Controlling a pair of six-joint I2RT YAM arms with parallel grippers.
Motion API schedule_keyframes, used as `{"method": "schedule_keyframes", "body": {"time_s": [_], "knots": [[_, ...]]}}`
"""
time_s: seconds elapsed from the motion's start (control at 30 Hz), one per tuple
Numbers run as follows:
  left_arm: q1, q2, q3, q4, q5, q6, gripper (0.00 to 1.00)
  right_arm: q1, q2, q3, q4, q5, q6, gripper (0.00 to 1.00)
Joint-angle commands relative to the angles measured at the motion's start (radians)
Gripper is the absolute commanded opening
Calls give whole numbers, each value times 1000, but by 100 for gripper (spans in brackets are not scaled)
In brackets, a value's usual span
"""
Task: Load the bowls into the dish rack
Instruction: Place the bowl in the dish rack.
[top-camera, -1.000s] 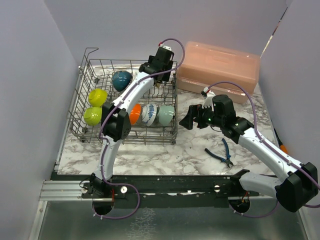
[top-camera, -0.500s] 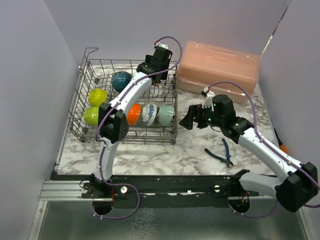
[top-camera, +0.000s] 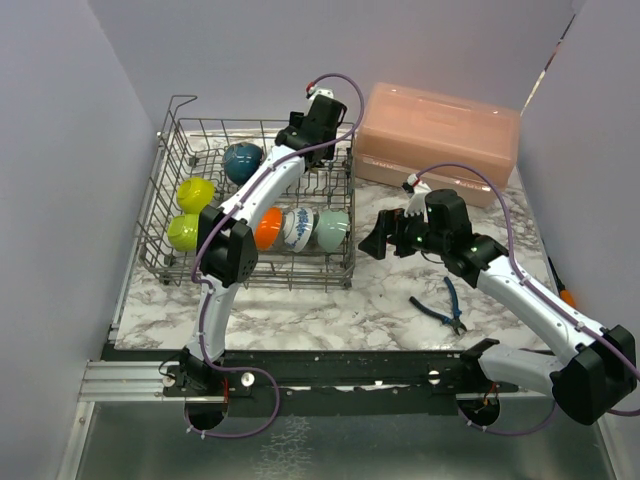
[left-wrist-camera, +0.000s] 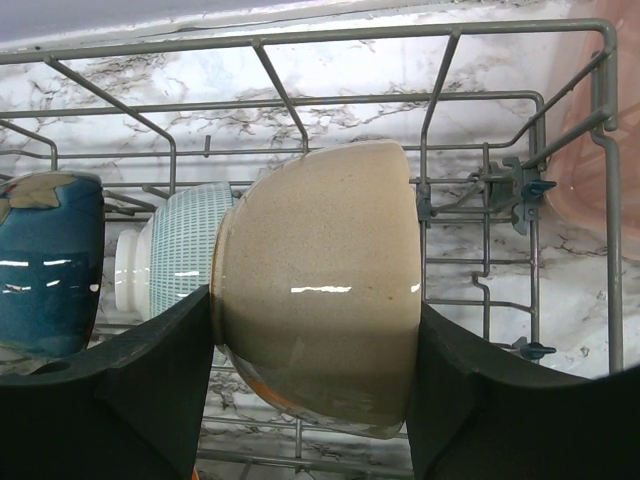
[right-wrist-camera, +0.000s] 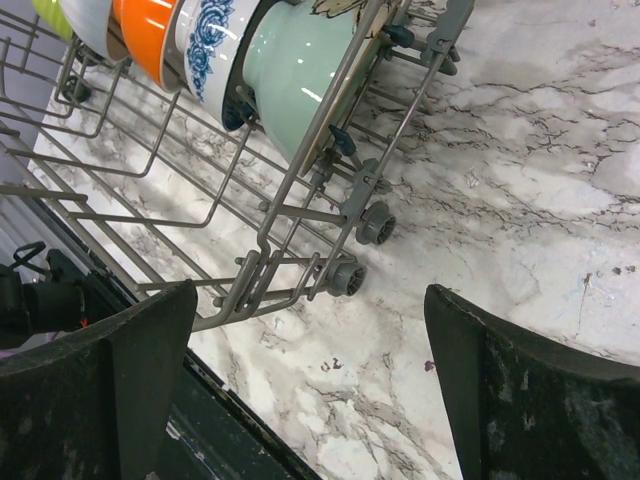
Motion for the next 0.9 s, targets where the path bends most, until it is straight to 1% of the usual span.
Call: {"method": "schedule_keyframes", "body": {"time_s": [0.0,0.27,0.5,0.87], "knots": [[-13,-54,-18,17,-86,-24,0,1,-18,-16,-17,19,-8,100],[-18,-41,-34,31,-91,-23,0,1,-13,-20,-11,14,-10,100],[-18,15,-23,31,-81,-20,0,1,-20,-25,-18,22,-12,100],[-20,103,-8,26,-116,-48,0,1,-13,-21,-22,29,-14,100]]}}
